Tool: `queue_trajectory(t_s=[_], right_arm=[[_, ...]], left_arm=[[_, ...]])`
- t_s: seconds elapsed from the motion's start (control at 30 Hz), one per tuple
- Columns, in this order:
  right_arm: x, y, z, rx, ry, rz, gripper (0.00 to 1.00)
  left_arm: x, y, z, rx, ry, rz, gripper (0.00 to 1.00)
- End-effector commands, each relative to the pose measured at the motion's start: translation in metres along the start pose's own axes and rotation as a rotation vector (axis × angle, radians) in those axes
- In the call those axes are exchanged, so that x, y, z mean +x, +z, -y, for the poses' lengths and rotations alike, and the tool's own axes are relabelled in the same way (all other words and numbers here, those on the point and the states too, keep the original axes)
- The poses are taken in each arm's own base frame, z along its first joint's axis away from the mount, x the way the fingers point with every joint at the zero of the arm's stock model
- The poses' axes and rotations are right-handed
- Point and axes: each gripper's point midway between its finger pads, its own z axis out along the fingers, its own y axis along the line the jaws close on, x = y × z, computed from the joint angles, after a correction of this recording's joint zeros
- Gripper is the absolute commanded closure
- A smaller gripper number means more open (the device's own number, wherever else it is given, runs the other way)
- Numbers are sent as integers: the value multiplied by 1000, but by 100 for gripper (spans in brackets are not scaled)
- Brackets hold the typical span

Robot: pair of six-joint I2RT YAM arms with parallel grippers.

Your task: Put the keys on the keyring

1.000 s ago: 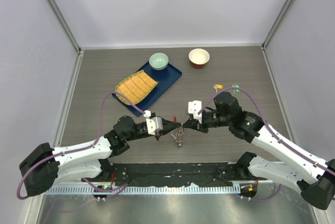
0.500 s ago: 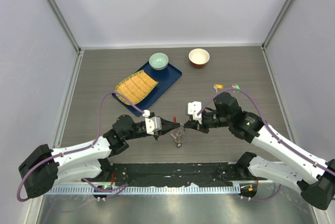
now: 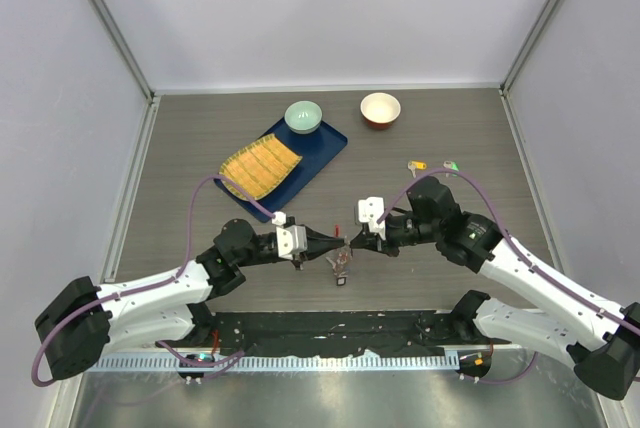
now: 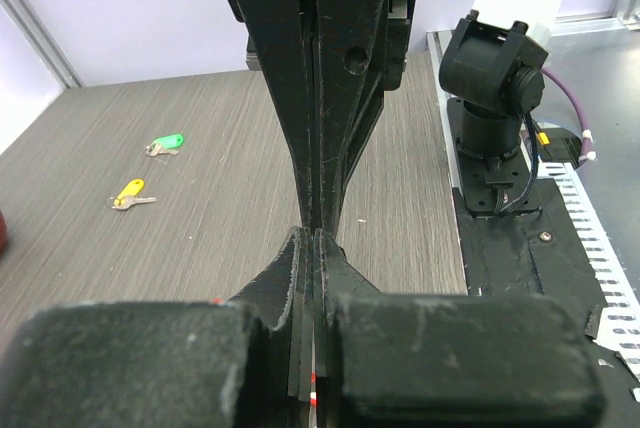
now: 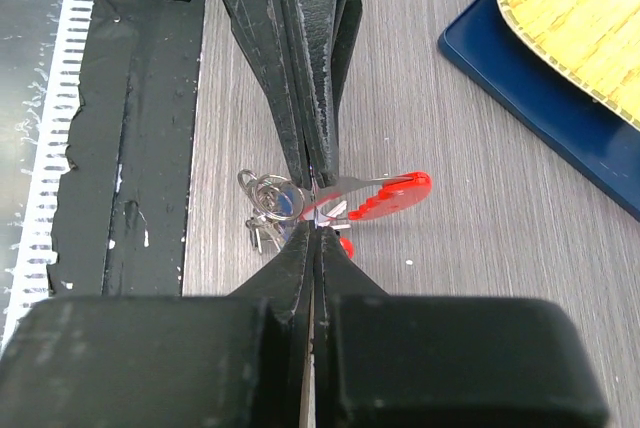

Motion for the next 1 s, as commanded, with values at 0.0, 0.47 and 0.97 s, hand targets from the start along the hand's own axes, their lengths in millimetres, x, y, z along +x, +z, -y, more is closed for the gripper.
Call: queue_trajectory(t_s=[0.0, 0.47, 0.97], right_arm=[[-18, -1, 0, -21, -40, 51, 99], [-21, -3, 6, 16, -55, 68, 99], [-18, 0, 5, 7, -42, 64, 99]], left_arm=[[-38, 6, -8, -5, 65, 109, 100], [-38, 7, -8, 0, 58, 108, 100], [-39, 8, -11, -15, 56, 112, 100]])
